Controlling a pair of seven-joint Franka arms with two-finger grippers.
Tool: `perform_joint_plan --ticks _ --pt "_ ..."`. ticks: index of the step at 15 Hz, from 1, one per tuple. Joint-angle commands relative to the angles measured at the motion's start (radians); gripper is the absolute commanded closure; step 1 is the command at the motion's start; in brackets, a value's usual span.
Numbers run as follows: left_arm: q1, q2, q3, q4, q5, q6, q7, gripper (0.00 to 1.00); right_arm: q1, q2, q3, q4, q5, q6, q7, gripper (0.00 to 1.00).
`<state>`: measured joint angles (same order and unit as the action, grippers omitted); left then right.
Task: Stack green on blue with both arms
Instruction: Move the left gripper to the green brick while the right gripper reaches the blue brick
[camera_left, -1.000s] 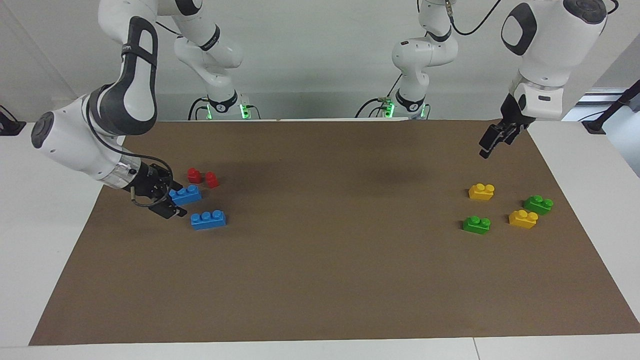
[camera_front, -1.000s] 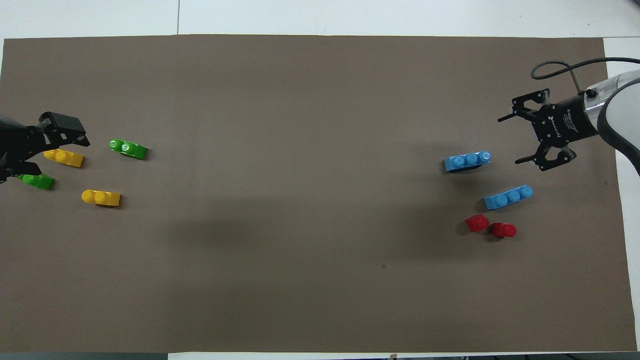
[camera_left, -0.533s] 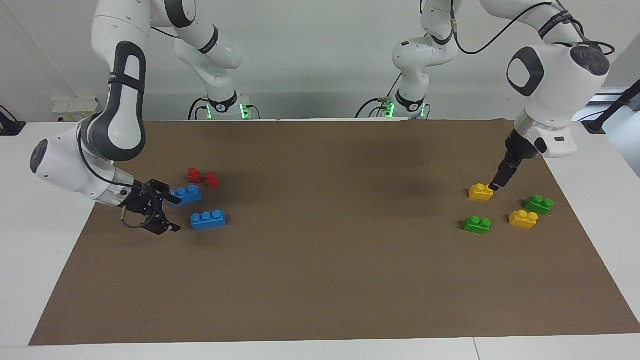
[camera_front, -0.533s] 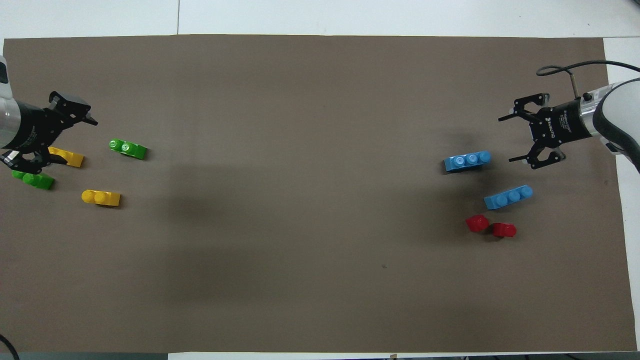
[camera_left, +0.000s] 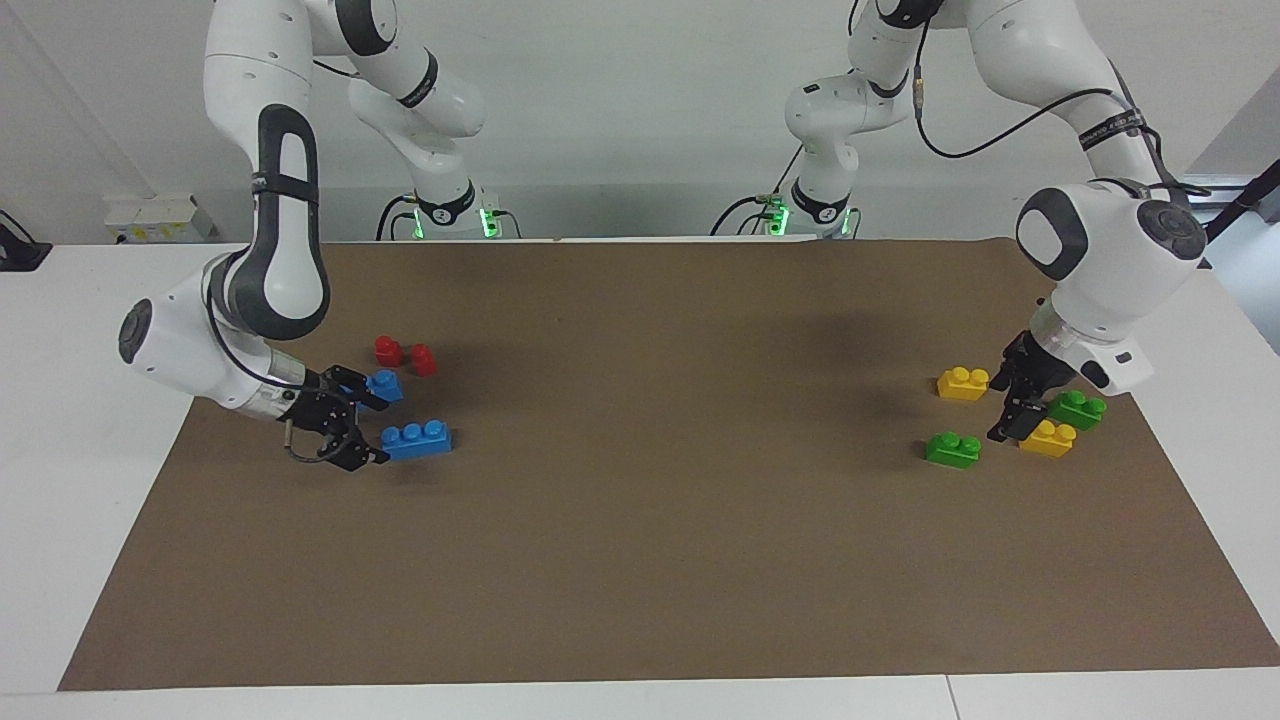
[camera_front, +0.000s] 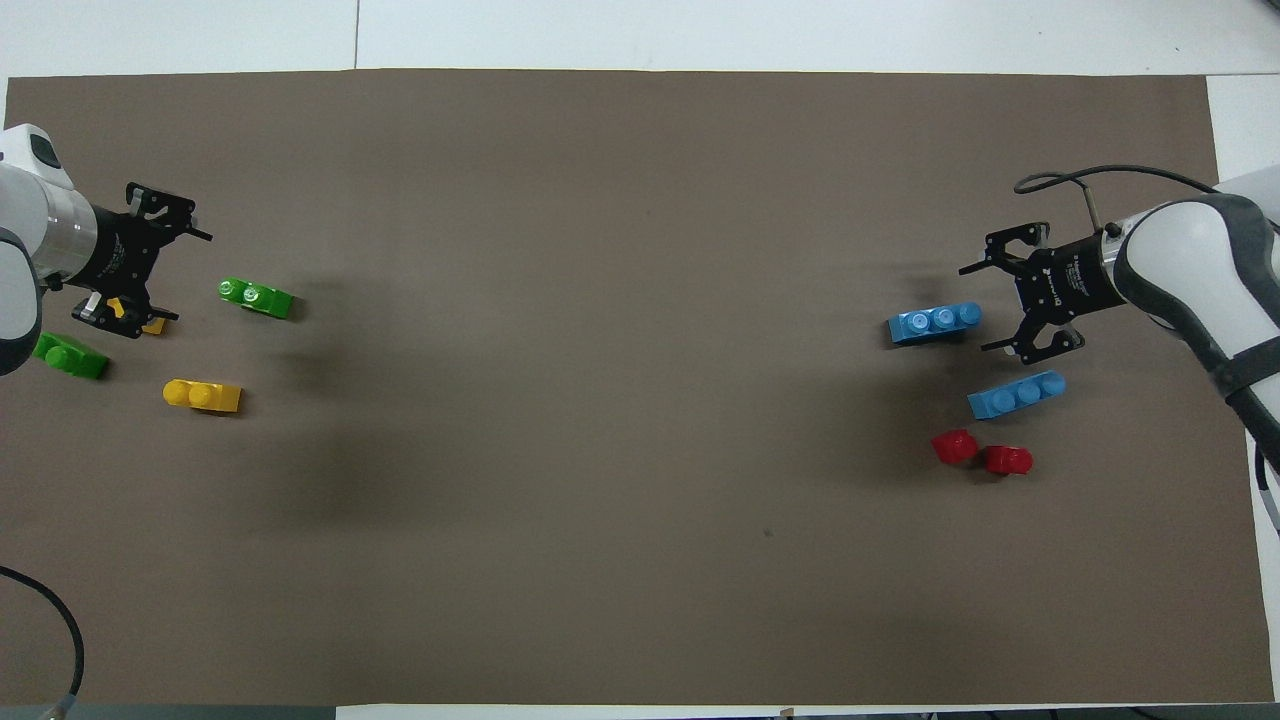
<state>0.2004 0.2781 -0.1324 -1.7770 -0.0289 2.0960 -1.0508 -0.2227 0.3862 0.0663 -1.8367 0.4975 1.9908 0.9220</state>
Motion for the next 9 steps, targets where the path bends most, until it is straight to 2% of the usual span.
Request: perform_joint_plan --ticks 1,5,9 --pt "0.01 0.064 -0.004 0.008 -0.008 0.062 -0.119 0.0 0.0 0.002 0.001 -0.019 0.024 0.031 -0.035 0.0" --pt "0.005 0.104 -0.003 -0.001 0.012 0.139 -0.241 0.0 0.003 0.02 0.003 -0.024 0.026 0.068 -0.054 0.0" --pt "0.001 0.122 -0.001 -0.036 0.012 0.191 -0.267 0.0 0.017 0.02 0.003 -0.05 0.027 0.105 -0.055 0.0"
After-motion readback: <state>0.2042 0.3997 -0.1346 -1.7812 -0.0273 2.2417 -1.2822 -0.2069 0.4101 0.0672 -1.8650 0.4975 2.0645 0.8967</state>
